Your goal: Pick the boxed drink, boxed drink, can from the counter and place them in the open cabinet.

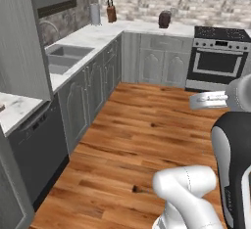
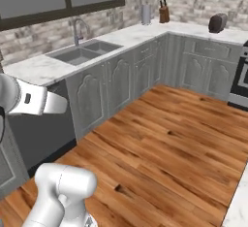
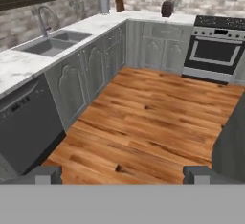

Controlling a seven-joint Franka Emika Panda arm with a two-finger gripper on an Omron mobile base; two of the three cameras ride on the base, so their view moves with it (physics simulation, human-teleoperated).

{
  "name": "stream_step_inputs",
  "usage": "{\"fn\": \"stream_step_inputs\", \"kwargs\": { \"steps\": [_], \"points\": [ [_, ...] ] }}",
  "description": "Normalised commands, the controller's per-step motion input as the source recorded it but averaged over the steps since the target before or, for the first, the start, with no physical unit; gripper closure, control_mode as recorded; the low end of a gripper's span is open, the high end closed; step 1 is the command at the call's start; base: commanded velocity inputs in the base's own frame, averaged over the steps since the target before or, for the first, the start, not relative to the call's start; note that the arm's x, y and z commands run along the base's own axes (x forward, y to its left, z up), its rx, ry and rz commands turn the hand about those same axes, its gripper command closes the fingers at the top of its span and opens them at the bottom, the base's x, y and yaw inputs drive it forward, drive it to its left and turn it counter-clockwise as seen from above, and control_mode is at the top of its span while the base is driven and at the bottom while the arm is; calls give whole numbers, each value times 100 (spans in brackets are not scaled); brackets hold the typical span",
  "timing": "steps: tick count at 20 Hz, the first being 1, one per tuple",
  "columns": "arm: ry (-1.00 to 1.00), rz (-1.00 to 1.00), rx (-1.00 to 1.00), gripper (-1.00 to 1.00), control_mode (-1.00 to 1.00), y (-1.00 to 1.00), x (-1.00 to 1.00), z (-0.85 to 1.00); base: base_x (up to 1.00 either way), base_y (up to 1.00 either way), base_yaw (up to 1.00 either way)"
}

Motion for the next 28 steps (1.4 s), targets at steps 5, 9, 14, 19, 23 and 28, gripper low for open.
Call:
{"fn": "stream_step_inputs", "kwargs": {
  "steps": [5, 9, 14, 19, 23, 28],
  "points": [
    [0, 0, 0, -100, 100, 0, 0, 0, 0, -5, -30],
    [0, 0, 0, -100, 100, 0, 0, 0, 0, -1, -24],
    [0, 0, 0, -100, 100, 0, 0, 0, 2, -6, -17],
    [0, 0, 0, -100, 100, 0, 0, 0, 34, -3, -13],
    [0, 0, 0, -100, 100, 0, 0, 0, 59, 0, -10],
    [0, 0, 0, -100, 100, 0, 0, 0, 54, 0, -10]
  ]
}}
